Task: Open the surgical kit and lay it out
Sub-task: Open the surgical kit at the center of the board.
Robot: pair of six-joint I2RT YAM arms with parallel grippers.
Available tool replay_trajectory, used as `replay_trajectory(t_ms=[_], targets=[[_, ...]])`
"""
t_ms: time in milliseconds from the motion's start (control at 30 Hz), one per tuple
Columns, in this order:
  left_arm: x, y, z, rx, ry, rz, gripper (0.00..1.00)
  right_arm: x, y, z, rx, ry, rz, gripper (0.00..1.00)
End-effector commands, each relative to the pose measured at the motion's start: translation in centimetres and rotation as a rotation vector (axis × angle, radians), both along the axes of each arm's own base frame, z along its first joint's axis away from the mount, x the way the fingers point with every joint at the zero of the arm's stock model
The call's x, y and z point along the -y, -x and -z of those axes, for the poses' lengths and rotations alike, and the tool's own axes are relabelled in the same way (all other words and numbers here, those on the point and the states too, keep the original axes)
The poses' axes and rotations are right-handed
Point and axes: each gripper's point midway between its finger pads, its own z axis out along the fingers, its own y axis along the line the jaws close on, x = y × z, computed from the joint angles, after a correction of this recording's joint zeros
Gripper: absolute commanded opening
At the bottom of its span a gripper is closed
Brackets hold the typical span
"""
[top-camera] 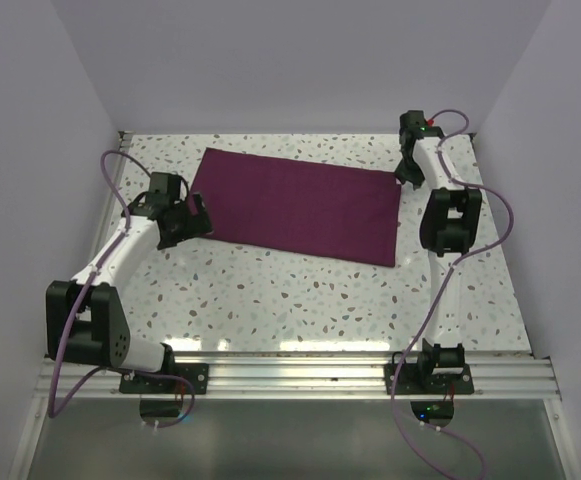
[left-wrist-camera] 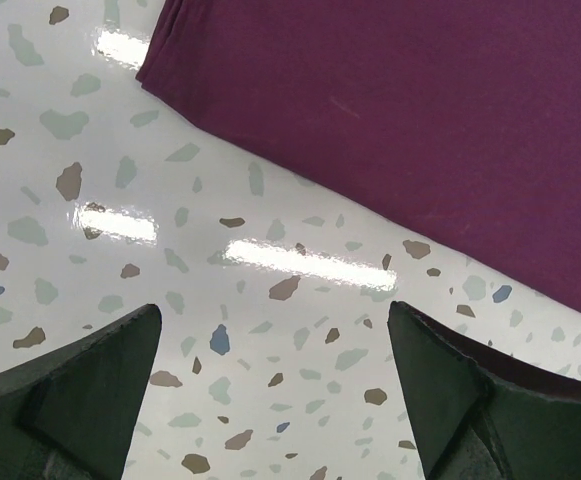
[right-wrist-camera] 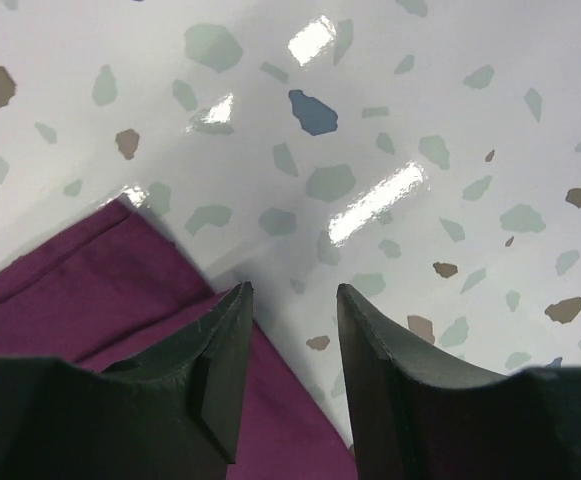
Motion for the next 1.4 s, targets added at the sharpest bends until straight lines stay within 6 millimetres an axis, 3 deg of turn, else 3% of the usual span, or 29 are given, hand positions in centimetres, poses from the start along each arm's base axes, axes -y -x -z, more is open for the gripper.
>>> replay_trajectory(t_ms=[0,233,433,633,967,1367], targets=[[-0.2,0.5,-0.5,0.014,-0.008,-0.011,1.0,-0.1,-1.0,0.4,0.021,-0.008,-0.009,0.44],[-0.1,0.5,-0.3,0.009,-0.009,-0.015,1.0,-0.5,-1.8,0.9,0.042,-0.03,-0.022,0.45],[-0.1,0.1,-0.6,0.016,-0.019,-0.01,1.0,0.3,-2.5,-1.2,0.122,-0.006,0.047,0.51],[-0.3,-0.3,-0.8,0.018,-0.035,-0.005,1.0,-0.5,-3.9,-2.5,0.197,-0.05,0.053,0.52],[-0.2,-0.6,-0.2,0.01,-0.035,0.001,1.0,-1.6,-1.9,0.7,0.111,-0.11,0.066,0.45],[-0.1,-0.7,0.7,0.001,-0.03,-0.005,1.0,-2.9,0.0,2.0,0.056,-0.12,0.055,0.31]])
